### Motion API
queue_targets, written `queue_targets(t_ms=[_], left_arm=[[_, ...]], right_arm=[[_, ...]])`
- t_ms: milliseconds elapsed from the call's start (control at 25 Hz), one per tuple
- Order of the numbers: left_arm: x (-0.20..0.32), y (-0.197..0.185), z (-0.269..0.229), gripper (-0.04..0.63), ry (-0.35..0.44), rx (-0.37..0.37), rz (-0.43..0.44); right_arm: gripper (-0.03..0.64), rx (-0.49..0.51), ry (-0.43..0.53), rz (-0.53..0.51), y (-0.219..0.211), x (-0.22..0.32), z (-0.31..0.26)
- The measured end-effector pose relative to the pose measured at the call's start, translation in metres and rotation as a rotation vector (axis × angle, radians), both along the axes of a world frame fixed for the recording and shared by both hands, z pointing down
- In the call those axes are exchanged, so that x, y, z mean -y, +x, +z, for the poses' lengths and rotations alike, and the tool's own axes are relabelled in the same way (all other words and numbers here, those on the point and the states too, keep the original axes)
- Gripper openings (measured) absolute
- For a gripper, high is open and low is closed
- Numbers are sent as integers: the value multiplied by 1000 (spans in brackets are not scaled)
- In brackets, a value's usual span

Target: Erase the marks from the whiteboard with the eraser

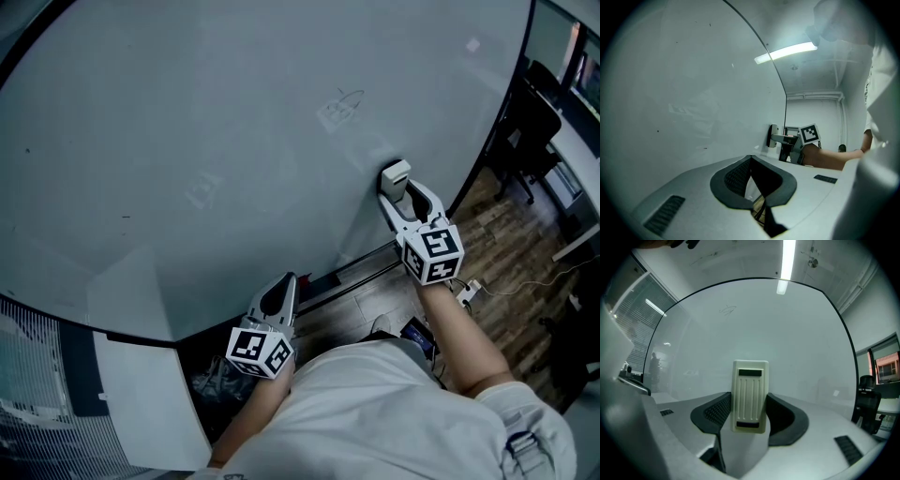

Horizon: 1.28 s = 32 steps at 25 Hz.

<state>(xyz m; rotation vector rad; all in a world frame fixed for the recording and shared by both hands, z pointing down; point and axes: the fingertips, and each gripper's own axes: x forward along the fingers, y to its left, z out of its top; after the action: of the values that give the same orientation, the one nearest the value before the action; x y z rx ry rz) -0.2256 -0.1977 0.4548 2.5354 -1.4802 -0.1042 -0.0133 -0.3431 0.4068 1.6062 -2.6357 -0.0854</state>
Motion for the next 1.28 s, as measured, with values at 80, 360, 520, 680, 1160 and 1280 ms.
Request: queue_targets(t_ms=[80,360,520,680,1160,1280], left_arm=[[-2,-1,1,8,1,2,-1],[-11,-13,2,8,2,8,-19],[-16,-19,7,8,-11,9,-27],[-19,-19,9,8,-18,7,-27],[-14,-18,-1,8,7,19,-47],[-6,-8,-5,8,5,20,-55]], right_arm=[[243,0,2,-8,-11,-5,3],[244,19,7,-67,-68,-29,18],[244,37,4,-122,-106,-46,24],[244,38,-12,-216,-145,-64,25],[244,-11,-1,-325,-161,-73,22],[244,-5,17,-322,-141,-63,9]])
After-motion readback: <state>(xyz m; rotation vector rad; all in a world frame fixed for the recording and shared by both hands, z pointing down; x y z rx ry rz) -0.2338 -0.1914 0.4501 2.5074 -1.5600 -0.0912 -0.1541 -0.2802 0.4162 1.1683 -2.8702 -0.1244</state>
